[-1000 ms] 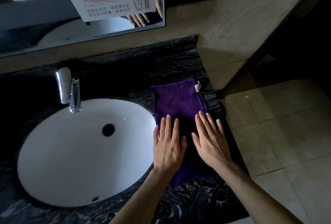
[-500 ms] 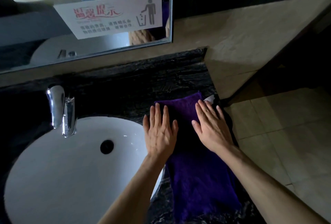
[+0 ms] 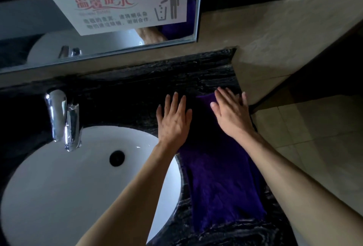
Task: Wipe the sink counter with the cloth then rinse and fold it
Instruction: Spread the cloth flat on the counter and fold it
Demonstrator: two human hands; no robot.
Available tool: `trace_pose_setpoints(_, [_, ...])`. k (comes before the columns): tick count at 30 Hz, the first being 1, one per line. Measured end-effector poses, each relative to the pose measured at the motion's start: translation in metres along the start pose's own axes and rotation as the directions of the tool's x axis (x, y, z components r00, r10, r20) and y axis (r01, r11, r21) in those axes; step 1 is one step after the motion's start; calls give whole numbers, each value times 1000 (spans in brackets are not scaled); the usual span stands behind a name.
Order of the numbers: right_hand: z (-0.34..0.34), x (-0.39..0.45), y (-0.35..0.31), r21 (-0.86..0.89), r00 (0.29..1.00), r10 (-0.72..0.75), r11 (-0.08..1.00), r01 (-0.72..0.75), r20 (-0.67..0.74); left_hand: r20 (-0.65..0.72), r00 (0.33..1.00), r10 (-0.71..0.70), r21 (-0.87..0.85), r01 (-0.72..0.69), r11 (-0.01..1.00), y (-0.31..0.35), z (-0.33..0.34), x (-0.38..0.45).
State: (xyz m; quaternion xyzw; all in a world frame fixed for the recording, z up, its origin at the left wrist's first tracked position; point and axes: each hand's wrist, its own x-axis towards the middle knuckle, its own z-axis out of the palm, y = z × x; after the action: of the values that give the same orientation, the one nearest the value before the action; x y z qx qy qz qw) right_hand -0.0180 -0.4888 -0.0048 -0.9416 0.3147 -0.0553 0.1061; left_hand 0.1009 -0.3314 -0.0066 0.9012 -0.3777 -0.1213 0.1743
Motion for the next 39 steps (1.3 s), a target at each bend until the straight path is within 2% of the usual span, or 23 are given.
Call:
trace_pose_setpoints(2, [-11, 15, 8, 62, 998, 4, 998, 1, -69, -129, 989, -73, -110, 59, 992, -4, -13, 11])
trace_pose_setpoints(3, [-18, 24, 13, 92, 1000, 10, 996, -7, -28, -158, 980, -122, -147, 99, 984, -7, -19, 18])
trace_pose_setpoints(5, [-29, 43, 20, 105, 992, 8, 994, -21, 126, -85, 976, -201, -190, 182, 965, -14, -28, 35])
trace_pose_setpoints(8, [-39, 68, 21, 137, 952, 77, 983, -122, 296, 47, 979, -199, -247, 204, 947, -23, -36, 53])
trace_pose_setpoints(10, [-44, 79, 18, 131, 918, 101, 978, -162, 382, 69, 982, -177, -245, 188, 951, -23, -37, 57])
trace_pose_setpoints(13, [-49, 89, 14, 50, 879, 105, 988, -144, 465, 81, 981, -177, -219, 191, 957, -24, -40, 65])
trace_pose_setpoints(15, [-47, 92, 15, 80, 897, 120, 982, -169, 425, 76, 970, -232, -254, 243, 936, -24, -45, 73])
trace_pose_setpoints(19, [-49, 96, 16, 354, 949, 232, 887, -296, 214, -53, 967, -250, -355, 216, 910, -18, -65, 85])
trace_pose_setpoints(23, [-68, 85, 17, 607, 953, 228, 735, -302, 199, -155, 974, -165, -422, 85, 903, -11, -87, 67])
trace_pose_setpoints(26, [-95, 47, 19, 725, 967, 174, 640, -255, 187, -199, 975, -99, -426, 5, 905, -4, -101, 31])
trace_pose_setpoints(31, [-121, -41, 33, 739, 976, 106, 639, -214, 190, -188, 981, -41, -508, -62, 859, 6, -102, -54])
trace_pose_setpoints(35, [-117, -113, 43, 783, 968, 122, 570, -249, 219, -158, 987, 32, -468, -104, 878, 13, -84, -125])
trace_pose_setpoints(39, [-91, -170, 54, 715, 972, 102, 661, -227, 214, -112, 981, 156, -423, -189, 886, 8, -43, -178])
